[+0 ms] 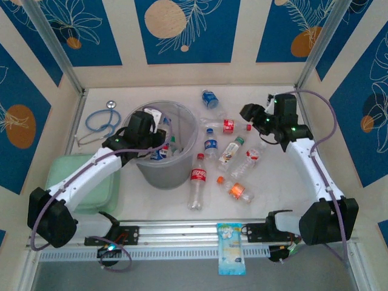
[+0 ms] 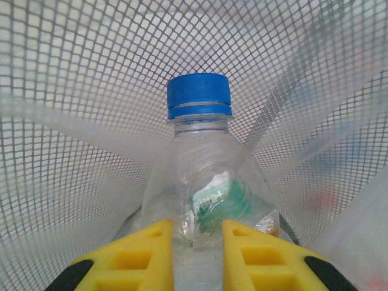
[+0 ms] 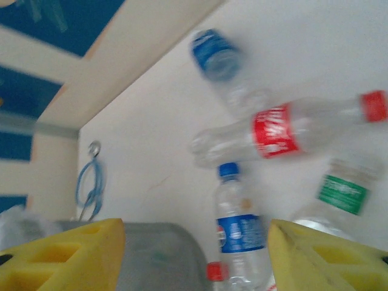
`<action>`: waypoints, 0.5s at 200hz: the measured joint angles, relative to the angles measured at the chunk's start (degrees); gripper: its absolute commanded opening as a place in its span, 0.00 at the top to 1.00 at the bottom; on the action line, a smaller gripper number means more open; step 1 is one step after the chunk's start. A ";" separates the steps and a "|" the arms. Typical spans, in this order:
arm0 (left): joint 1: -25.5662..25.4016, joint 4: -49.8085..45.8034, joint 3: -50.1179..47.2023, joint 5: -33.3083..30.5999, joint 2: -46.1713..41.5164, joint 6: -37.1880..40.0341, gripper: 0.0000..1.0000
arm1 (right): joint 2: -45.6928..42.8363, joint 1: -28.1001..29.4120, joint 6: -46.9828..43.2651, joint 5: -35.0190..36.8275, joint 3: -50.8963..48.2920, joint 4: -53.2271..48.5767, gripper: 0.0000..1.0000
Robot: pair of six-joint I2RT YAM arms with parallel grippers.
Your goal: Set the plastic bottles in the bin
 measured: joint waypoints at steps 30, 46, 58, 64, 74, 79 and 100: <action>-0.20 2.43 -0.02 0.11 0.48 -1.16 0.79 | 0.02 -0.68 0.26 3.63 -0.22 -5.25 0.35; -0.20 2.64 -0.02 0.15 0.48 -1.40 0.78 | 0.26 -0.68 -1.95 4.96 1.95 -10.36 0.34; -0.20 2.93 -0.02 0.37 0.52 -1.60 0.76 | 0.04 -0.68 -3.93 5.44 2.99 -14.40 0.33; -0.20 3.06 -0.02 0.52 0.63 -1.68 0.74 | -0.20 -0.68 -4.81 5.53 3.02 -16.02 0.30; -0.20 3.48 -0.02 0.76 0.87 -1.95 0.67 | -0.74 -0.92 -5.92 6.01 2.56 -18.91 0.24; -0.20 3.61 0.00 0.98 1.01 -1.86 0.64 | -1.22 -1.22 -6.43 6.16 1.86 -20.11 0.23; -0.22 2.91 0.72 1.53 1.25 -2.05 0.55 | -2.86 -5.20 -8.00 5.73 -2.01 -23.17 0.18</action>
